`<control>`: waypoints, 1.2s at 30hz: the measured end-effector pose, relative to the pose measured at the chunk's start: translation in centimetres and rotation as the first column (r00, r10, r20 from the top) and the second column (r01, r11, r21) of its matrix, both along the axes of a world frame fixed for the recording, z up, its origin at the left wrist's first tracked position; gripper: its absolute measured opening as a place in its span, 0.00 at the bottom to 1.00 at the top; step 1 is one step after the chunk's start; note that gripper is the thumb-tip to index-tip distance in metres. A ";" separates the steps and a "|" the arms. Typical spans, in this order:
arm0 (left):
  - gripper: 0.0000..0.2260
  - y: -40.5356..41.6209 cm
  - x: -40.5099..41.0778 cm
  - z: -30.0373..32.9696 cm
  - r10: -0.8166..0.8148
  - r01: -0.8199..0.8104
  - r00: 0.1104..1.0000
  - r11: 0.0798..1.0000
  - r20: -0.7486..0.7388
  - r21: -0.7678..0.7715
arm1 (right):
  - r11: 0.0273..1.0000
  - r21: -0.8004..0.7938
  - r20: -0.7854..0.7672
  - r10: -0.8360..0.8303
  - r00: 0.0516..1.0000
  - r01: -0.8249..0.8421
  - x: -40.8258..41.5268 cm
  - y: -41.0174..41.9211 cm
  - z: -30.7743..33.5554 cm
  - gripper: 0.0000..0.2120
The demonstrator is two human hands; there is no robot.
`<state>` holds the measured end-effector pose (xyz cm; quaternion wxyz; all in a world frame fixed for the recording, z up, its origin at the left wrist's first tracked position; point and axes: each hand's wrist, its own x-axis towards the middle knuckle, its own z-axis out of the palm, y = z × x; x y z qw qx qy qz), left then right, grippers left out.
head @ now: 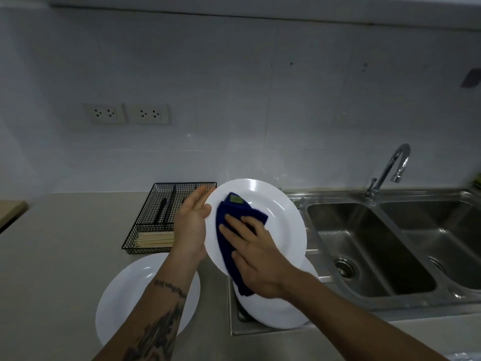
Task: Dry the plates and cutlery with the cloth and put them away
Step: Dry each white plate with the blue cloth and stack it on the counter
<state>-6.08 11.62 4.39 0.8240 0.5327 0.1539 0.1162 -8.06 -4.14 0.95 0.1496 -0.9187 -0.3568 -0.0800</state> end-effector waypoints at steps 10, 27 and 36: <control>0.23 0.8 -0.6 0.8 0.083 -0.074 0.995 0.987 0.060 -0.143 | 0.874 -0.041 0.209 -0.466 0.860 0.484 7.6 -1.3 2.8 0.32; 0.22 0.9 1.4 1.5 -0.423 0.399 0.904 0.884 0.057 0.244 | 0.952 0.061 0.256 -0.306 0.917 0.300 6.2 -3.5 3.9 0.31; 0.25 -0.2 1.4 -0.8 -0.172 0.170 0.985 0.982 0.024 0.083 | 0.824 -0.007 0.215 -0.552 0.806 0.567 5.2 -4.7 0.2 0.33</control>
